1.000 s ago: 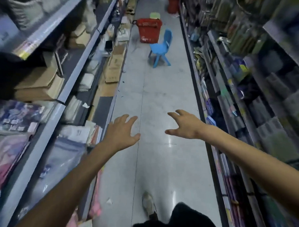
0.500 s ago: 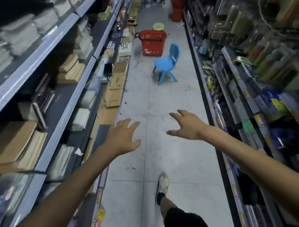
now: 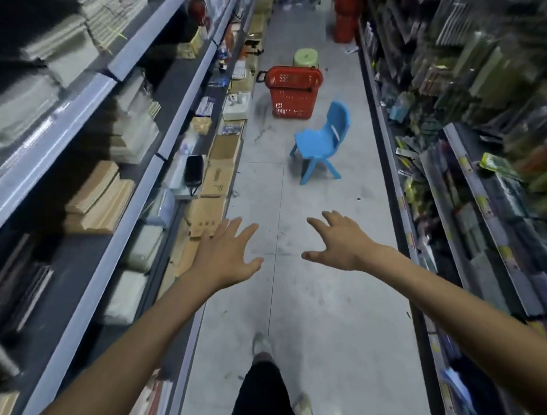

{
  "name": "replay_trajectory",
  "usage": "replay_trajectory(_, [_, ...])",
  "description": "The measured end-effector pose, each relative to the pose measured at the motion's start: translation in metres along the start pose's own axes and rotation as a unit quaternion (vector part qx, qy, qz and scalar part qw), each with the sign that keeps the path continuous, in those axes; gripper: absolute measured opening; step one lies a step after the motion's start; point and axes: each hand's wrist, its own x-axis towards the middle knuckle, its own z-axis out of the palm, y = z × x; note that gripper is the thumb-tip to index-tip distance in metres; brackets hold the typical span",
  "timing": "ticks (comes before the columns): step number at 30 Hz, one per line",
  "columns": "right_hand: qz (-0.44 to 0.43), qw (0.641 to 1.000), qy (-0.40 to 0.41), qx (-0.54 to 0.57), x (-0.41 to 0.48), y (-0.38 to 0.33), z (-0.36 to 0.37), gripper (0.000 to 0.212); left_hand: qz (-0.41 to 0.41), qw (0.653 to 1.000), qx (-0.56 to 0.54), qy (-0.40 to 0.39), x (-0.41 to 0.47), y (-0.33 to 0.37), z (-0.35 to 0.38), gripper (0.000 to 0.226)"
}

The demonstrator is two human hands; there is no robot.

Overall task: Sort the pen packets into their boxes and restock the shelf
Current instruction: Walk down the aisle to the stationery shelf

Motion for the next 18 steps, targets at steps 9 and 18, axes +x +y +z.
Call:
replay_trajectory(9, [0.007,1.000,-0.011,-0.022,0.214,0.046,-0.092,0.096,-0.005,1.000,-0.021,-0.014,0.216,-0.070,-0.051,0.084])
replay_trajectory(18, [-0.025,0.999,0.002,-0.026,0.393,0.089,-0.195,0.096,-0.019,1.000,-0.024,-0.003,0.398,-0.127,-0.123,0.091])
